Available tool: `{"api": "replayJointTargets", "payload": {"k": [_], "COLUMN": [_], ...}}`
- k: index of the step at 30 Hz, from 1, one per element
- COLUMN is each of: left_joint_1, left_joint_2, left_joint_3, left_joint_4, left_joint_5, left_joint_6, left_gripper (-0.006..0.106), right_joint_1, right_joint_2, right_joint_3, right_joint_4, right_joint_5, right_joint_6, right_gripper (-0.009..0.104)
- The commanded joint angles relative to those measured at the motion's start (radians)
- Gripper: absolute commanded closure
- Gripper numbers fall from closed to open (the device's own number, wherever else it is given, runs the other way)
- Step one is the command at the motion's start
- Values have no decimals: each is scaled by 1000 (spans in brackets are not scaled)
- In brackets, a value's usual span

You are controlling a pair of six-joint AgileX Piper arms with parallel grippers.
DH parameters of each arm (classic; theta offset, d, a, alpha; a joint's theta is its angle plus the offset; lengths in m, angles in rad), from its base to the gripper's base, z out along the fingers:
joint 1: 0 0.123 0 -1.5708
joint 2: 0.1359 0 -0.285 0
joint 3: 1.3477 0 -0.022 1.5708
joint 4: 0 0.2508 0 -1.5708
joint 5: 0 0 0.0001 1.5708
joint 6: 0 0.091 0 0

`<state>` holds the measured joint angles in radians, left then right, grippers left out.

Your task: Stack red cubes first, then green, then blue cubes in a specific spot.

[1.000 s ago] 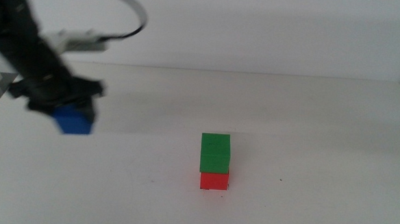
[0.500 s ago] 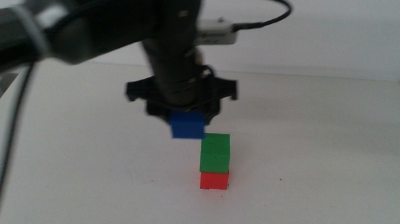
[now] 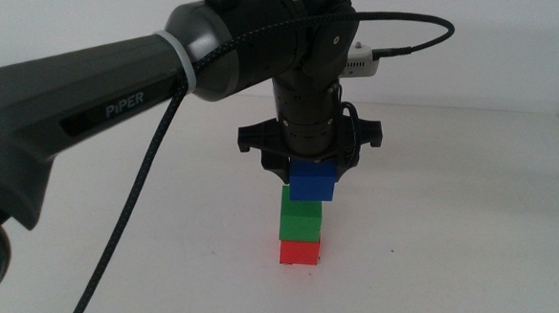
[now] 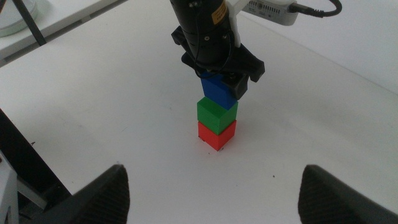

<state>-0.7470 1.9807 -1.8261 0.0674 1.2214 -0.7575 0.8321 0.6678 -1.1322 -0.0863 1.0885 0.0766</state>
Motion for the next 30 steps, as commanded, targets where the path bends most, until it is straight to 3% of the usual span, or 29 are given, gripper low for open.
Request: {"api": "replayJointTargets", "payload": {"k": [1, 9, 30], "left_joint_1": [-2, -2, -2], "left_joint_2": [-4, -86, -12], "left_joint_3": [-11, 64, 68], "left_joint_4": [-10, 6, 2], "left_joint_5": [0, 0, 0], "left_joint_6": [-9, -25, -27], "left_gripper": [102, 102, 102], "right_joint_1": [-5, -5, -5], "right_joint_2": [-4, -4, -4], "right_joint_3": [5, 5, 5], "right_joint_4": [-10, -10, -10], "right_joint_5": [-12, -12, -12], "right_joint_6": [-7, -7, -7], "right_gripper": [8, 8, 8]}}
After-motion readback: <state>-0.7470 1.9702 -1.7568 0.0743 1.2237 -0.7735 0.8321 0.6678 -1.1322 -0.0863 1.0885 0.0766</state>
